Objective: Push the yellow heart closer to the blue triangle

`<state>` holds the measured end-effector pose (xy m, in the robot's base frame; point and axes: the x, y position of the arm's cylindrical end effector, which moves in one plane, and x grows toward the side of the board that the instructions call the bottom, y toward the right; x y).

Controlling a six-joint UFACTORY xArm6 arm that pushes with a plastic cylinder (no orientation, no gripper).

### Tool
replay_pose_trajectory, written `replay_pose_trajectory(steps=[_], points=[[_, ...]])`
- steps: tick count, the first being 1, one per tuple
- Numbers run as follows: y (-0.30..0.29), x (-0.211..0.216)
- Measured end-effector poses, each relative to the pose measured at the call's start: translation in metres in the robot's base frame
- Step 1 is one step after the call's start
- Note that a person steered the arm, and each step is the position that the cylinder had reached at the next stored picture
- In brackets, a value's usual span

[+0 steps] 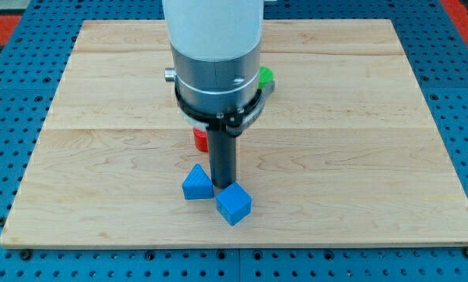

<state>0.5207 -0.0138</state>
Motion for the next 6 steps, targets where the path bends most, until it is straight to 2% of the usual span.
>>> replay_pose_trajectory(steps=[1, 2, 3, 4, 5, 6], points=[[0.044, -0.059], [0.016, -0.098], [-0.042, -0.109], [-0.039, -0.171], [-0.088, -0.168], [-0.070, -0.109]])
